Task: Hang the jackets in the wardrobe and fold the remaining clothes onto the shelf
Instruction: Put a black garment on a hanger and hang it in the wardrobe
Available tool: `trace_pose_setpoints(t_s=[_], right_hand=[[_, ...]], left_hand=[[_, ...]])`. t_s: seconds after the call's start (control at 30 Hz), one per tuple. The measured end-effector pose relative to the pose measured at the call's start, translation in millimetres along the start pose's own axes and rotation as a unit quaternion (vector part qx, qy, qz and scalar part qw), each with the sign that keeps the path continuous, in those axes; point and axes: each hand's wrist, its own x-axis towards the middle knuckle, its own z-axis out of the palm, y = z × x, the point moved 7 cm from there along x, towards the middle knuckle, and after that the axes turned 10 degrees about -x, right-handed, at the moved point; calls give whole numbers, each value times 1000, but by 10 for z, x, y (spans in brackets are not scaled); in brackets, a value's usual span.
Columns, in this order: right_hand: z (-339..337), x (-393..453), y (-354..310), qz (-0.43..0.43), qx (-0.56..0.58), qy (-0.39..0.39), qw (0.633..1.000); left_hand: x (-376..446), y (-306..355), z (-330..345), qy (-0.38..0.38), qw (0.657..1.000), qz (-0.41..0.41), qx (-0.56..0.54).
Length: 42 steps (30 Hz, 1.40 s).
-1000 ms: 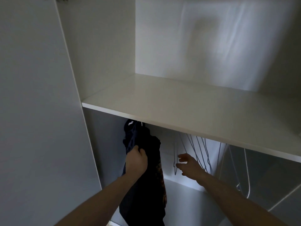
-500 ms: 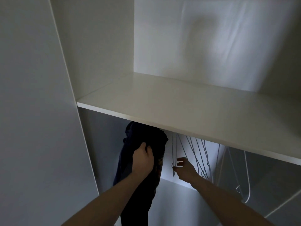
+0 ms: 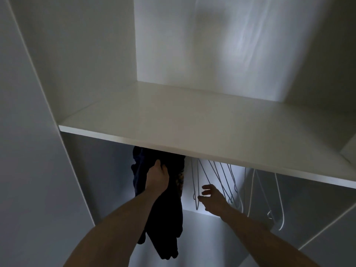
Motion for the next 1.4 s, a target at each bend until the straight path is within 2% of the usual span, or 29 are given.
trace_pose_setpoints(t_s=[0.13, 0.23, 0.33, 0.5, 0.7, 0.8, 0.9, 1.0, 1.13, 1.3, 1.4], right_hand=[[6, 17, 69, 16, 39, 0, 999], [29, 36, 116, 29, 65, 6, 997], [80, 57, 108, 26, 41, 7, 999], [147, 99, 3, 7, -26, 21, 999], [198, 170, -131, -1, -61, 38, 997], [286, 189, -157, 10, -3, 22, 1000], [299, 142, -183, 11, 55, 41, 998], [272, 69, -229, -11, 160, 61, 985], [174, -87, -287, -41, 205, 77, 975], [164, -377, -78, -8, 199, 51, 979], [-7, -572, -51, -21, 143, 121, 982]], left_hand=[[-34, -251, 190, -102, 991, 0, 92], [9, -289, 167, -116, 988, -5, 103], [22, -315, 120, -145, 984, -26, 97], [-41, -367, -38, -150, 986, -47, 50], [-186, -221, -207, -147, 987, -31, 56], [-270, -100, -251, -129, 990, -3, 63], [-348, 6, -279, -124, 989, 25, 82], [-400, 90, -297, -126, 986, 55, 93], [-422, 142, -308, -147, 980, 79, 106], [-465, 193, -279, -182, 973, 92, 107], [-519, 217, -237, -220, 970, 74, 72]])
